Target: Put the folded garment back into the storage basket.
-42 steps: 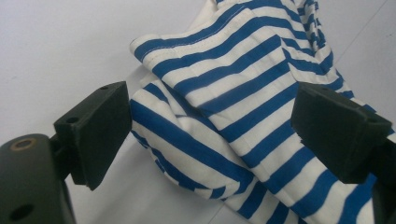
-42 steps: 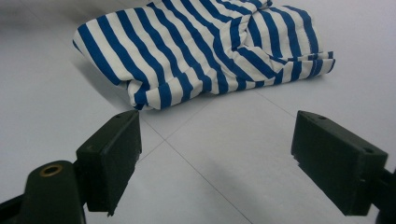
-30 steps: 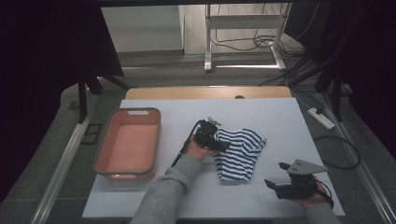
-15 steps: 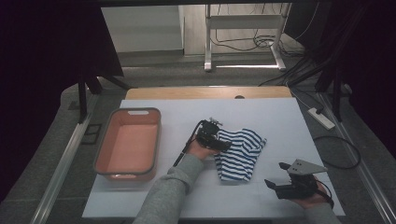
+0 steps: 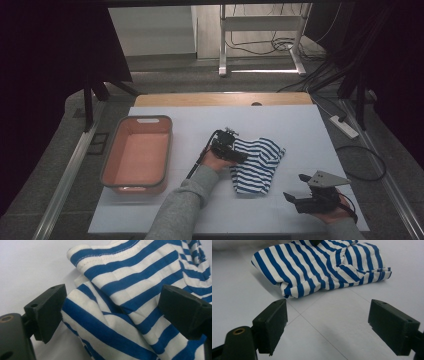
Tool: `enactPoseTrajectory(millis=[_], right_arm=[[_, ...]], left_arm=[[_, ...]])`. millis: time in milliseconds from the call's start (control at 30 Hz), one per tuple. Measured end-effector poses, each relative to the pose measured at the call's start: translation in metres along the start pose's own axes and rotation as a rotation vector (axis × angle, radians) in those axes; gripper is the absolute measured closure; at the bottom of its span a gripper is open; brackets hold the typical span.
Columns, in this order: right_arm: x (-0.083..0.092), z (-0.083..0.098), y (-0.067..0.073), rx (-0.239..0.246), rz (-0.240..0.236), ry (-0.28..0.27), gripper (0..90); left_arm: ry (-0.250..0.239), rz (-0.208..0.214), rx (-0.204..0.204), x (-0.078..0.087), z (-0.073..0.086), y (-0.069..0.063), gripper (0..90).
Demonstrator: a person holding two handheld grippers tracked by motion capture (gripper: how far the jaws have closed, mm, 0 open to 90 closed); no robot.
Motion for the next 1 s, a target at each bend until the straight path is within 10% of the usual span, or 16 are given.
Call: enactPoseTrajectory(millis=[467,1000], right_arm=[[-0.001,0.0,0.001,0.003,-0.002,0.005,16.5],[-0.001,0.0,0.001,0.007,-0.005,0.006,16.5]], left_arm=[[0.027,-0.006,-0.023,-0.006,-0.001,-0.002,8.6],[0.017,0.029,-0.113,-0.004,-0.004,-0.016,64.9]])
Point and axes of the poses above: each handheld gripper's, and its own axes: x roughly backward along the jaws, z roughly out of its underside, y roughly to its left, the point moved 3 cm from there along -x, roughly forward along the jaws, and after that the axes turned 10 degrees about -x, right-handed, at the moved point
